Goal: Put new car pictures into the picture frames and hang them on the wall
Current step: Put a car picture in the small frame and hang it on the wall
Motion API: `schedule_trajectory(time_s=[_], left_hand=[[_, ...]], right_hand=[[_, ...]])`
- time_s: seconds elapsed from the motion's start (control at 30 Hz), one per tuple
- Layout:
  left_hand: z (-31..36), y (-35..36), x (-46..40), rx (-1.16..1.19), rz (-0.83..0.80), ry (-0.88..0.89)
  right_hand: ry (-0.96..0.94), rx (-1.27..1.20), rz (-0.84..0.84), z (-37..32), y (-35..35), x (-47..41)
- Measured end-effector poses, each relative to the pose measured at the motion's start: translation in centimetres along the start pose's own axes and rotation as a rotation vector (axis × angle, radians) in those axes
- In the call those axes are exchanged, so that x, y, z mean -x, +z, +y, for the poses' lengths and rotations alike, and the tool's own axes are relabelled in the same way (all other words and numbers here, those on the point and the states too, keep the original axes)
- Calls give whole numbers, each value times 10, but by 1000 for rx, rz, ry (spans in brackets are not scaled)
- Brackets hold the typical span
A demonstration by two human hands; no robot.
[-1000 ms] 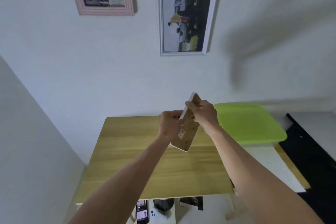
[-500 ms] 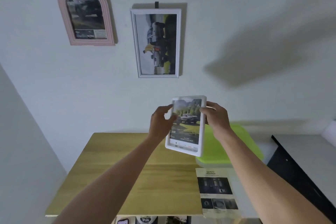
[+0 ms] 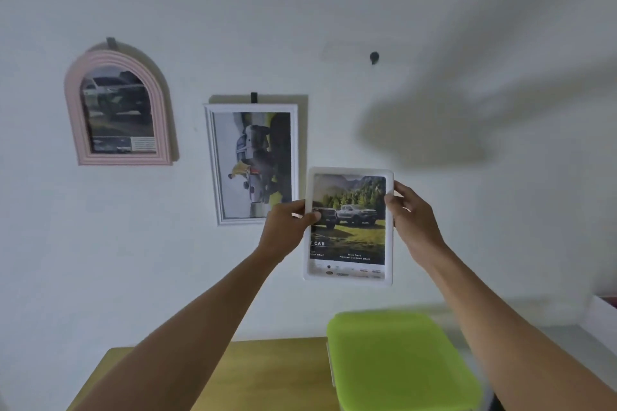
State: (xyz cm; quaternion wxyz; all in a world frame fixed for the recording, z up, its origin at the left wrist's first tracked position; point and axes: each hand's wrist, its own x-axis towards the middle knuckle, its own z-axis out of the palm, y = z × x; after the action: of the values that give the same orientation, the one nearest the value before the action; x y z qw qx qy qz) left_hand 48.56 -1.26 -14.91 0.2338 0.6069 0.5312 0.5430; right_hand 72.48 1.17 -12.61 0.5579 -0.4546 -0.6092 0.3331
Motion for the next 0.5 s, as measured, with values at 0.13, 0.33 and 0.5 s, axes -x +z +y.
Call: schedule_trajectory(time_s=[0.13, 0.33, 0.5], left_hand=[[24, 2, -51, -87, 34, 104], [67, 9, -115, -194, 91, 224], [94, 17, -149, -163, 178, 277]], right_hand=[[-102, 152, -76, -28, -11, -41], [-180, 128, 48, -51, -30, -105], [-251, 145, 130, -63, -40, -147]])
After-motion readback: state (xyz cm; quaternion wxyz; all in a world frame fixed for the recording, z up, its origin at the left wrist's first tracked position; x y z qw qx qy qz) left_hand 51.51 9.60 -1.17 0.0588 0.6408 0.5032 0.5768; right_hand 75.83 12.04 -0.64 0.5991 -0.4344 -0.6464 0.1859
